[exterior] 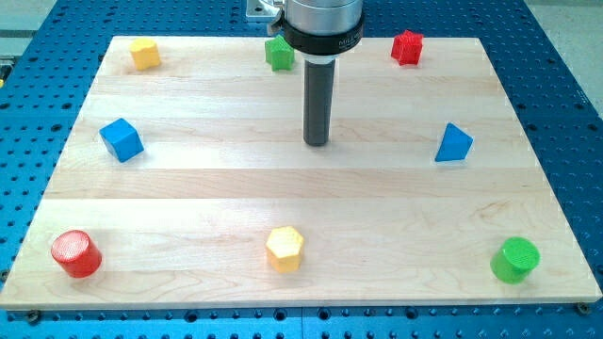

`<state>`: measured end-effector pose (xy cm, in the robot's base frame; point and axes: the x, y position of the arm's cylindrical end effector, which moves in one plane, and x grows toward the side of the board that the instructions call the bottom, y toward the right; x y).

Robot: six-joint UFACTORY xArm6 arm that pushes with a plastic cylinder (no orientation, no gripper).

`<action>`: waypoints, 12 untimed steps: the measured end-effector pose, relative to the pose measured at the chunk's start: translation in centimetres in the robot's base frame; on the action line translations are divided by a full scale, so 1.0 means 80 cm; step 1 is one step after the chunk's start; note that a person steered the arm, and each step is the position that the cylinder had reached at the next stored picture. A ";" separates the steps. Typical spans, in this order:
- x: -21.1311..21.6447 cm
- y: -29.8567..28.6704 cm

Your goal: Keep the hexagon vertically above the green circle

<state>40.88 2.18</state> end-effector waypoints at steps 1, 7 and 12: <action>0.002 0.000; 0.001 -0.038; 0.108 -0.184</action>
<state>49.49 -12.54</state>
